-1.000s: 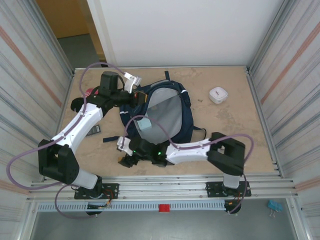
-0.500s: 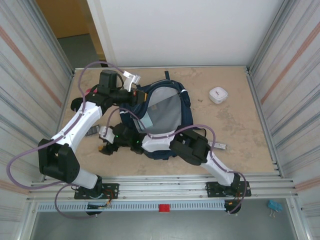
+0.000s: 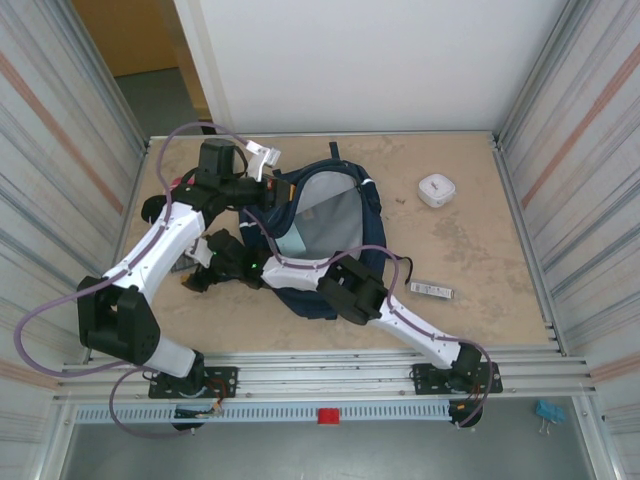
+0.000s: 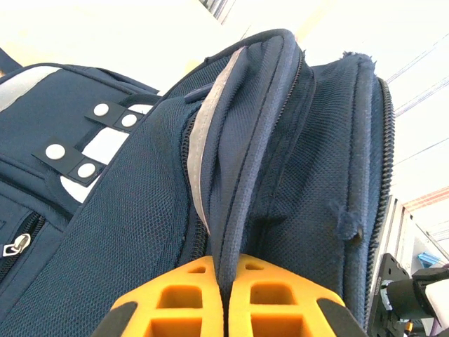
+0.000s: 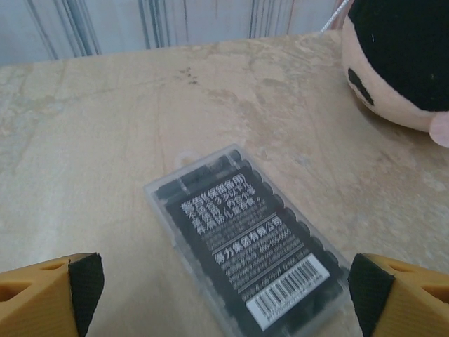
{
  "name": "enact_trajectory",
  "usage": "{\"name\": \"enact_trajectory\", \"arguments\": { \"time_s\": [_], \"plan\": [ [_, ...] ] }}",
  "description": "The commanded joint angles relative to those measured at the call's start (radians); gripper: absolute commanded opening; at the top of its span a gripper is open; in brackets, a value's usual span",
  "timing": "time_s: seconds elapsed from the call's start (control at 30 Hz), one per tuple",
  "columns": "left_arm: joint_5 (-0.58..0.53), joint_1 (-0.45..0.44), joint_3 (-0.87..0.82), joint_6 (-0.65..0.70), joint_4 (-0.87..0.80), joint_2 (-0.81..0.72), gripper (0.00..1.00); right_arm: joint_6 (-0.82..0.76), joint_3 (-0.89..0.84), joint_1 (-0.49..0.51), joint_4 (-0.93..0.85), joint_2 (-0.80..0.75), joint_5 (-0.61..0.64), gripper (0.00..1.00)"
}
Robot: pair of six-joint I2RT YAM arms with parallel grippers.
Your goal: Pack books, pencil case, and school supplies into a backpack
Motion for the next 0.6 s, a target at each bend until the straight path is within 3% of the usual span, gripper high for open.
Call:
{"name": "enact_trajectory", "arguments": {
  "time_s": [0.0,0.2,0.3,0.43,0.57],
  "plan": [
    [0.045,0.011,0.069,-0.019,0.110,-0.007,0.00,0.020,0.113,-0.006,-0.080,0.073,0.017,0.93],
    [0.063,0.012,0.058,-0.031,0.127,-0.008,0.00,0.018,0.287,-0.017,-0.172,0.185,0.033,0.95],
    [0.070,0.012,0.056,-0.023,0.123,-0.008,0.00,0.016,0.301,-0.026,-0.196,0.207,0.027,0.91],
    [0.064,0.012,0.064,0.003,0.103,-0.001,0.00,-0.027,0.276,-0.024,-0.268,0.182,0.014,0.74],
    [0.052,0.012,0.082,0.041,0.064,0.002,0.00,-0.096,0.025,-0.001,-0.202,0.040,0.010,0.55]
  ]
}}
